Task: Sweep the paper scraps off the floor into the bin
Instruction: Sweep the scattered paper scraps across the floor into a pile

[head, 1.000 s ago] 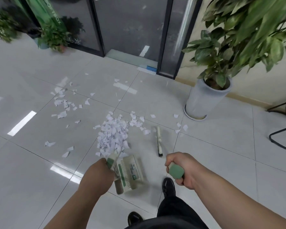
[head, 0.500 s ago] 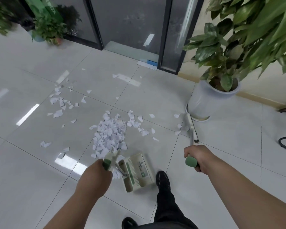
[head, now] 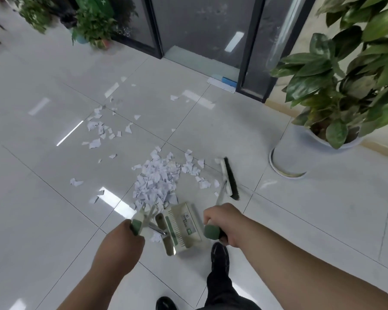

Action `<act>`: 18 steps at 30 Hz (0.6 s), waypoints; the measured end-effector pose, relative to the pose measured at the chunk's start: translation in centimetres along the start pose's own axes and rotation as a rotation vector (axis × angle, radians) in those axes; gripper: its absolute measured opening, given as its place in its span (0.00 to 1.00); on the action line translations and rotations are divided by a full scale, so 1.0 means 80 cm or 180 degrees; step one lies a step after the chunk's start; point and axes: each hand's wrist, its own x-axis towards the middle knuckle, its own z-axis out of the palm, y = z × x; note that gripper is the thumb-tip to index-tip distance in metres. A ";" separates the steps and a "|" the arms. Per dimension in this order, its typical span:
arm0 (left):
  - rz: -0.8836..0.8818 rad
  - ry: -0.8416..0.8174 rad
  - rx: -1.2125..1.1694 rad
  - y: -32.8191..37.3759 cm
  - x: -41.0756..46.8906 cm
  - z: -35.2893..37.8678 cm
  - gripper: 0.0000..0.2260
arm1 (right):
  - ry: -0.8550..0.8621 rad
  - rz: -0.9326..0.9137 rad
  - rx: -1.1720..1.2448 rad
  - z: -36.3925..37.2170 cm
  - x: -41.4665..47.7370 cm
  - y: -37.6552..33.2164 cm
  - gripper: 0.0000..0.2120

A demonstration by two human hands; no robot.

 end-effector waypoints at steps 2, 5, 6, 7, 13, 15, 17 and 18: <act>-0.0088 0.0022 -0.0066 0.002 0.000 -0.002 0.02 | -0.0225 -0.0032 -0.0010 0.012 -0.011 -0.014 0.03; -0.0203 0.0066 -0.0130 0.003 -0.001 -0.005 0.02 | -0.0429 -0.0069 0.0046 0.017 -0.012 -0.035 0.04; -0.0240 0.0072 -0.0158 0.003 -0.002 -0.005 0.02 | -0.0450 -0.0061 0.0087 0.016 -0.009 -0.042 0.04; -0.0281 0.0076 -0.0195 0.002 -0.003 -0.006 0.03 | -0.0475 -0.0047 0.0139 0.013 -0.006 -0.049 0.04; -0.0472 0.0054 -0.0359 -0.006 -0.004 -0.014 0.05 | -0.0564 -0.0128 0.0325 -0.016 0.003 -0.063 0.17; -0.0511 0.0069 -0.0419 -0.011 -0.003 -0.015 0.06 | -0.0468 -0.0188 0.0248 -0.025 0.001 -0.062 0.17; -0.0519 0.0084 -0.0462 -0.017 0.002 -0.015 0.06 | -0.0326 -0.0213 0.0118 -0.031 0.001 -0.060 0.12; -0.0513 0.0098 -0.0482 -0.019 0.005 -0.016 0.05 | -0.0236 -0.0230 0.0034 -0.032 0.002 -0.060 0.09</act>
